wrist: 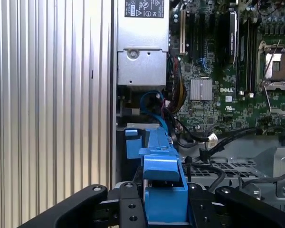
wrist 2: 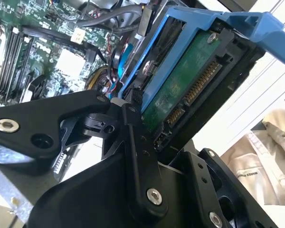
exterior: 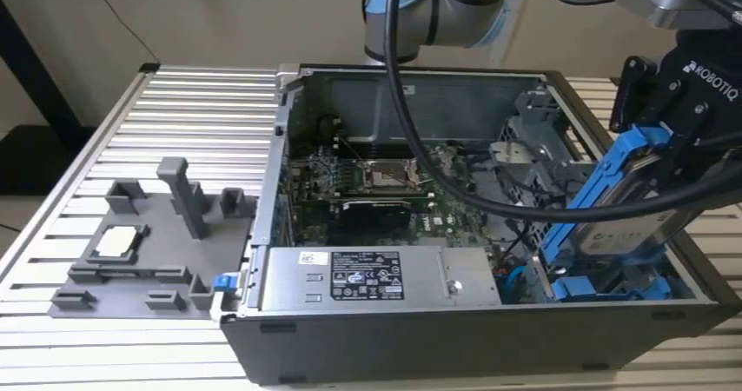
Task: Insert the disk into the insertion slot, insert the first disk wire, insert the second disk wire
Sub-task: 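Insert the disk into the insertion slot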
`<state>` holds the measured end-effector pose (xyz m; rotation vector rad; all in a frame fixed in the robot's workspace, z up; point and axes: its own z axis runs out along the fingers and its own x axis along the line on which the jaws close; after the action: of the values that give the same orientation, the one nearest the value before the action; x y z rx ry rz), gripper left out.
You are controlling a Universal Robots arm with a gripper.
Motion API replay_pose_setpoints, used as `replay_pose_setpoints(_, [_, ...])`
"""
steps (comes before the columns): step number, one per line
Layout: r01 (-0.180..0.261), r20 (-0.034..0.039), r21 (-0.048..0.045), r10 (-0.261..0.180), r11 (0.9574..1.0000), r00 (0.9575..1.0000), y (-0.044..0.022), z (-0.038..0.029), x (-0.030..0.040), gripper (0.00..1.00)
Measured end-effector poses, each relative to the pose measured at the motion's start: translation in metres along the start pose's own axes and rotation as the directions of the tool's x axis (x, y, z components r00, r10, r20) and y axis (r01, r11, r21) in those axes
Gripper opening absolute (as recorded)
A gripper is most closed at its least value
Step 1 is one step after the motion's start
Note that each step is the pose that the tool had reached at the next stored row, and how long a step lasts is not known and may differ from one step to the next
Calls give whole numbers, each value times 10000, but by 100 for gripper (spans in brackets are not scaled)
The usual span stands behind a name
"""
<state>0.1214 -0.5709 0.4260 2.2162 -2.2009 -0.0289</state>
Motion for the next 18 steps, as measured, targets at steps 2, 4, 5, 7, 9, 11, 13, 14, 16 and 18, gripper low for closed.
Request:
replay_pose_setpoints(2, [-1, 19, -1, 1, 10000, 10000, -4, 18, 0, 33])
replay_pose_setpoints(4, [1, 32, -1, -1, 10000, 10000, -7, 36, 0, 33])
replay_pose_setpoints(5, [0, 37, -1, 0, 10000, 10000, -8, 46, 0, 33])
replay_pose_setpoints(7, [1, 47, -2, -1, 10000, 10000, -10, 63, 0, 33])
replay_pose_setpoints(9, [1, 51, -10, -1, 10000, 10000, -14, 77, 0, 33])
replay_pose_setpoints(11, [2, 57, -24, -2, 10000, 10000, -19, 91, 1, 33])
replay_pose_setpoints(13, [2, 60, -38, -2, 10000, 10000, -28, 104, 4, 33])
replay_pose_setpoints(14, [2, 62, -47, -1, 10000, 10000, -33, 109, 7, 33])
replay_pose_setpoints(16, [2, 77, -63, -1, 10000, 10000, -48, 121, 16, 33])
replay_pose_setpoints(18, [2, 89, -76, -1, 10000, 10000, -56, 135, 25, 33])
